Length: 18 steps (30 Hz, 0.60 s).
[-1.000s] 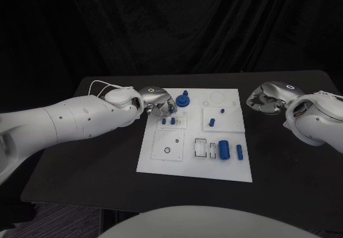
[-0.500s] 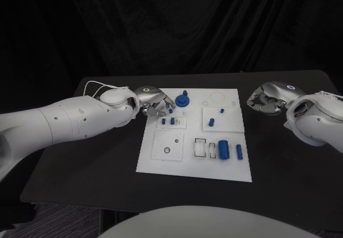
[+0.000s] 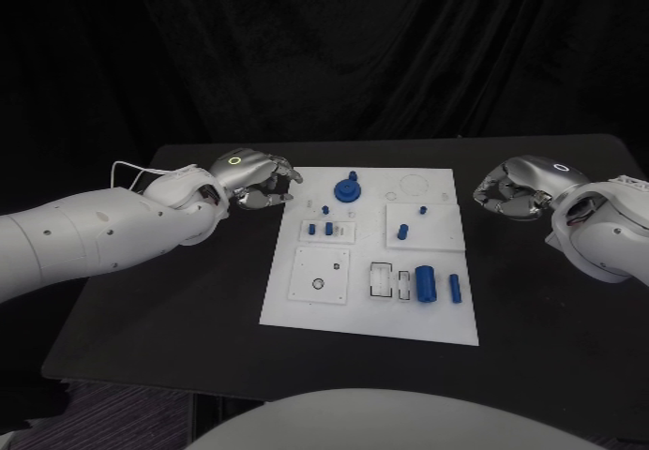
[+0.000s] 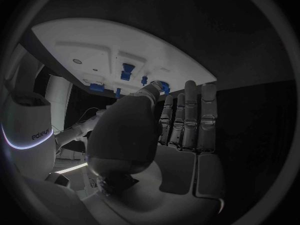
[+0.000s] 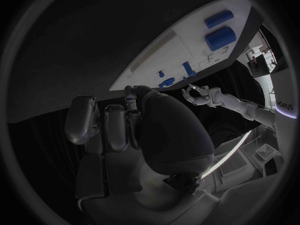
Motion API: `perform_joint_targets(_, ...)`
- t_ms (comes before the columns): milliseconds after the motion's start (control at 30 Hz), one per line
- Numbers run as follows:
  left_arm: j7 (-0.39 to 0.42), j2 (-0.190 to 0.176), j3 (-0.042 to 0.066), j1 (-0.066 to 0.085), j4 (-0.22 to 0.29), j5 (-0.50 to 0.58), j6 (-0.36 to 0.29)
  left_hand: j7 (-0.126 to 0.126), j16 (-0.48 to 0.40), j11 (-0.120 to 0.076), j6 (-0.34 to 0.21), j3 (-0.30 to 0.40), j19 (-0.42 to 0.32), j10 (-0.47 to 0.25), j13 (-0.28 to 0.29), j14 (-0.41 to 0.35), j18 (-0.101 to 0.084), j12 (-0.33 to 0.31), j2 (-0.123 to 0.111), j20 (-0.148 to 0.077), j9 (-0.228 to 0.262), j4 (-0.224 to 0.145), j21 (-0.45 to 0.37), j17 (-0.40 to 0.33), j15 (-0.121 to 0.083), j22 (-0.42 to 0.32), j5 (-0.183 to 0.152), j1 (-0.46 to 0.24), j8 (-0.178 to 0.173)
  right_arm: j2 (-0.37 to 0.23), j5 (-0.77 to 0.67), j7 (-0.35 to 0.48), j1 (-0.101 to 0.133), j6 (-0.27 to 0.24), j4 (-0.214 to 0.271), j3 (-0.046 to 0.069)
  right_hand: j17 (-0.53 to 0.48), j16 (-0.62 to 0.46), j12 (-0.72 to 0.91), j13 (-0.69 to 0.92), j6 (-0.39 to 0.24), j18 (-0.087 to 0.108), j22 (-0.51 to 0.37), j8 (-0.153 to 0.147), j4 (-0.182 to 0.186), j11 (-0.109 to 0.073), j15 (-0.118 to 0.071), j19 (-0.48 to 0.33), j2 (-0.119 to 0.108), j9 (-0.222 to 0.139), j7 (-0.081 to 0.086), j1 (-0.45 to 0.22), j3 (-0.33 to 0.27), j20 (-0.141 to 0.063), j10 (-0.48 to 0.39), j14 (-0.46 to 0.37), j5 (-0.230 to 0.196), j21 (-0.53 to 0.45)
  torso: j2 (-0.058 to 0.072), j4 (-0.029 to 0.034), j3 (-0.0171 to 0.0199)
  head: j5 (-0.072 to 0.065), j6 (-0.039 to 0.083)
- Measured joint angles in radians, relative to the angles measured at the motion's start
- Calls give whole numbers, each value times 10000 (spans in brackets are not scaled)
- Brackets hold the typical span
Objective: Assemble the parts on the task board
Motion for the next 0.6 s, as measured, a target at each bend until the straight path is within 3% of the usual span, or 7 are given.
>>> perform_joint_targets(100, 456, -431, 0, -1, 370, 707, -379, 183, -1268, 255, 143, -303, -938, -369, -360, -841, -5, 32, 255, 138, -97, 140, -1198, -477, 328, -526, 267, -763, 0, -10, 2, 7, 242, -65, 110, -3, 0, -362, -428, 5, 0, 9, 0, 23, 27, -19, 0, -115, -1, 15, 0, 1, 54, -8, -310, 0, -6, -448, -6, 1, -4, 68, 0)
perform_joint_targets(133, 671, -558, 0, -1, 485, 1058, -440, 352, -2027, 238, 237, -565, -1434, -584, -596, -1359, -16, -52, 396, 149, -124, 162, -1765, -792, 403, -814, 697, -1225, 0, 13, 2, 16, 345, -91, 121, -1, -198, -787, -872, -84, 27, 179, 0, 23, -11, -25, 0, -264, -128, 36, 15, 41, 93, -15, -610, 0, -106, -944, -6, 0, -5, 84, 0)
perform_joint_targets(233, 1437, -861, -3, -4, 767, 2517, -458, 802, -3709, -39, 250, -1194, -2545, -893, -1242, -2240, -27, -443, 694, -53, -269, 171, -3029, -1461, 178, -1599, 1430, -1521, 0, 154, 2, 63, 628, -144, 134, 22, -272, -909, -2227, -1156, 71, 218, -1, 62, -117, -41, 0, 74, -361, 37, 0, 252, 167, -60, -1416, 0, -337, -275, -10, -4, -8, 128, 0)
perform_joint_targets(333, 2189, -1023, -2, -17, 965, 4364, -140, 1179, -5043, 209, 246, -1746, -2979, -966, -1902, -2622, -22, -759, 1281, 11, -447, 140, -3921, -1882, 227, -2354, 1470, -1641, 0, 342, 2, 151, 828, -130, 132, 22, -233, -823, -3921, -2546, 71, -14, -1, 62, -188, -36, 0, 368, -570, 37, 0, 359, 238, -96, -2364, 0, -586, 702, -12, -5, -9, 155, 0)
perform_joint_targets(400, 2618, -1077, 3, -62, 1025, 5589, 275, 1478, -6168, 414, -48, -2086, -3763, -1558, -2467, -4279, -246, -1292, 1457, 47, -643, 174, -4325, -2774, 450, -2926, 1311, -1557, 0, 462, -1, 226, 900, -90, 124, 21, -506, -1096, -5995, -4311, 71, -14, -1, 62, -264, -15, 0, 375, -683, 46, 0, 472, 313, -102, -3581, 0, -748, 670, -12, -8, -11, 160, 0)
perform_joint_targets(533, 3376, -1099, 0, -292, 1056, 8333, 1562, 1411, -7062, 344, -1524, -3040, -4634, -3156, -3541, -6426, -245, -2575, 1759, 159, -1211, 190, -4489, -4019, 540, -4132, 904, -1761, -89, 719, -72, 441, 987, 27, 101, 17, -973, -1582, -7488, -5495, 46, -13, -1, 11, -393, 9, -17, 369, -924, 36, 56, 713, 531, -97, -4024, -6, -913, 156, -18, 9, -21, 90, 0)
perform_joint_targets(600, 3564, -1057, -7, -405, 1053, 9298, 2094, 1221, -7180, 208, -2061, -3555, -5591, -3535, -3859, -7201, -246, -2875, 2003, 113, -1463, 187, -4576, -4424, 365, -5639, 760, -1776, -97, 824, -111, 534, 989, 79, 57, 16, -1154, -1816, -7998, -5769, -523, -13, -1, -344, -676, 58, -51, 99, -1052, -87, 12, 1097, 825, -46, -4602, -4, -1087, -340, -28, 31, -24, 23, 0)
